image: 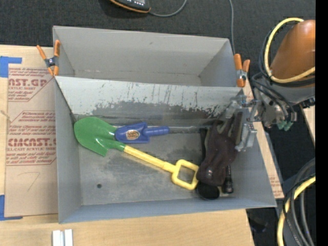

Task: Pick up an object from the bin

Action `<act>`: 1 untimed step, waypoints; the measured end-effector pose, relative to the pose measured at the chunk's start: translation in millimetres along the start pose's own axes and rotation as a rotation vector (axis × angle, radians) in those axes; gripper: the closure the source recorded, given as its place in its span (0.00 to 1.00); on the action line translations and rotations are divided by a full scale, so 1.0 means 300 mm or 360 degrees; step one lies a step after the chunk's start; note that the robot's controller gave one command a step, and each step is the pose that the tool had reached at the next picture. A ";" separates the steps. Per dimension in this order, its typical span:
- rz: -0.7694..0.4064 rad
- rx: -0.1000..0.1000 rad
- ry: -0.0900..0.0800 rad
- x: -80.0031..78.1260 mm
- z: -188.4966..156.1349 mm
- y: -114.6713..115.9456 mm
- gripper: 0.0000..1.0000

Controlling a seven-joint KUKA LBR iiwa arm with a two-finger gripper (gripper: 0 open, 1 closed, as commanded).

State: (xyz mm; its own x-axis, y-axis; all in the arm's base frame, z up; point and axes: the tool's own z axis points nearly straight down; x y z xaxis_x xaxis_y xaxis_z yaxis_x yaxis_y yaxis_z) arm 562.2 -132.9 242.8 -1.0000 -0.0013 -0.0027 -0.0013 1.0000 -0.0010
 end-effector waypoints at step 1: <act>0.0000 0.0000 -0.0001 0.000 0.001 0.000 0.00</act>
Offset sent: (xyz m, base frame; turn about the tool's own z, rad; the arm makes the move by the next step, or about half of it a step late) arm -0.0035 0.0254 -0.0915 -0.0263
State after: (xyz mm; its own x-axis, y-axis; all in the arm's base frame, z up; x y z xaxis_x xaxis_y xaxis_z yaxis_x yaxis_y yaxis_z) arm 562.2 -132.9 242.6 -1.0000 -0.0013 -0.0034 -0.0013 1.0000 -0.0012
